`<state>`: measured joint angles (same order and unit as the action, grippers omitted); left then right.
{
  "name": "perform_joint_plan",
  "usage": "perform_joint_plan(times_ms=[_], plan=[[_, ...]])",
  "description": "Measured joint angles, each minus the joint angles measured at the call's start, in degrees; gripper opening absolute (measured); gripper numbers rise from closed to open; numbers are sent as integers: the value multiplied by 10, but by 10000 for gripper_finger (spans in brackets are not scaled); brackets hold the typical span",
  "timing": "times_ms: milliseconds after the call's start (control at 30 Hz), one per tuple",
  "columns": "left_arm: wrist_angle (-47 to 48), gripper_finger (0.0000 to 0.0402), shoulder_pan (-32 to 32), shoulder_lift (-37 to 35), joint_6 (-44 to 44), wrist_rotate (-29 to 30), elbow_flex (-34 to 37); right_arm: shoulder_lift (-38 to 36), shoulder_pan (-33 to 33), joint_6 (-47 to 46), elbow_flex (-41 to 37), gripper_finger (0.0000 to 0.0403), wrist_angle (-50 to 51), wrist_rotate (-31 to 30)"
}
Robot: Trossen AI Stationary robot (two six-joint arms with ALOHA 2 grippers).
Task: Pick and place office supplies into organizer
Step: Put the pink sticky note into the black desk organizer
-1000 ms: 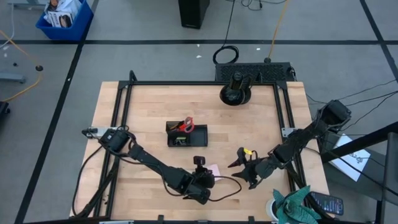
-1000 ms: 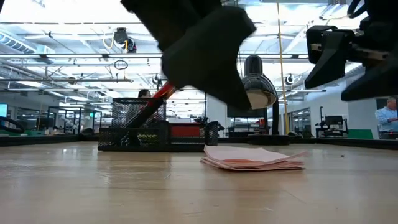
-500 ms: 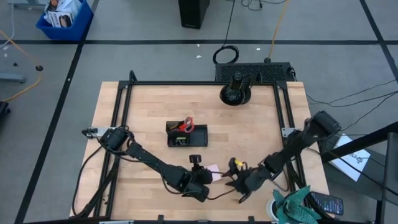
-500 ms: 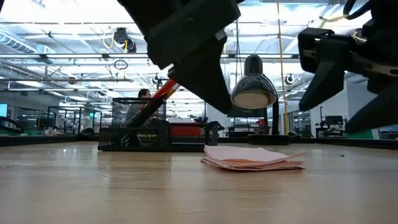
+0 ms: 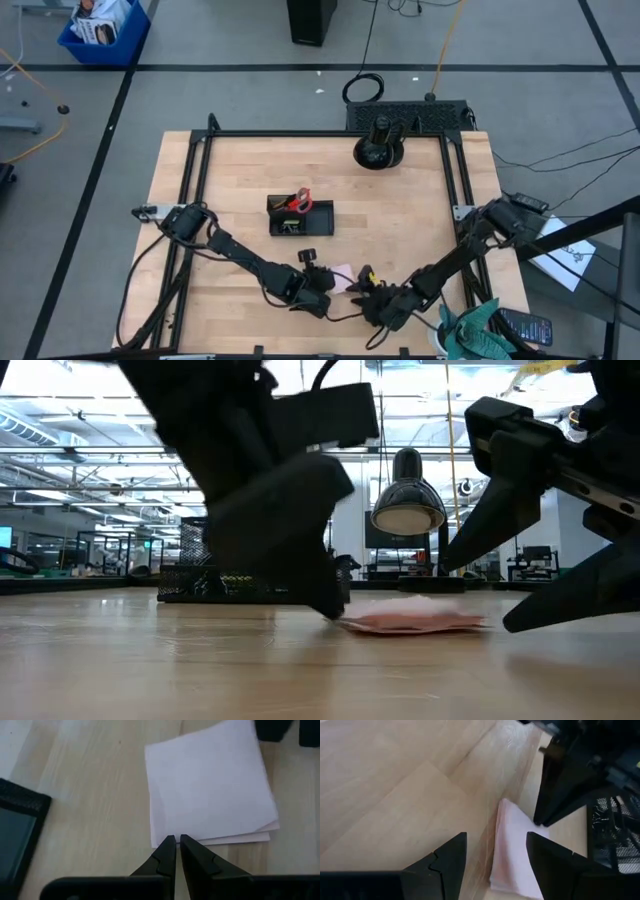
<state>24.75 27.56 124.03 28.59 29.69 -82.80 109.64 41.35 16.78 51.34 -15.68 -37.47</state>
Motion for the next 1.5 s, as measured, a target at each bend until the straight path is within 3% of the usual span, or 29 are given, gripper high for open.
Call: perform_joint_plan(times_ms=[167,567,967,1167,1400,1500], plan=[[-52,35,-3,-1,-2,-8,28,6,-7,0,8,199,16,-2],[-61,35,-9,-1,-17,-29,30,7,-37,-35,7,199,109,1],[-90,35,-19,0,-43,-48,31,50,-46,-22,7,190,97,5],[-90,35,-20,4,-43,-49,30,49,-48,-31,6,136,99,5],[-90,35,-20,5,-43,-50,30,49,-49,-41,6,18,101,13],[-91,35,-18,5,-45,-41,30,49,-50,-41,6,11,100,13]])
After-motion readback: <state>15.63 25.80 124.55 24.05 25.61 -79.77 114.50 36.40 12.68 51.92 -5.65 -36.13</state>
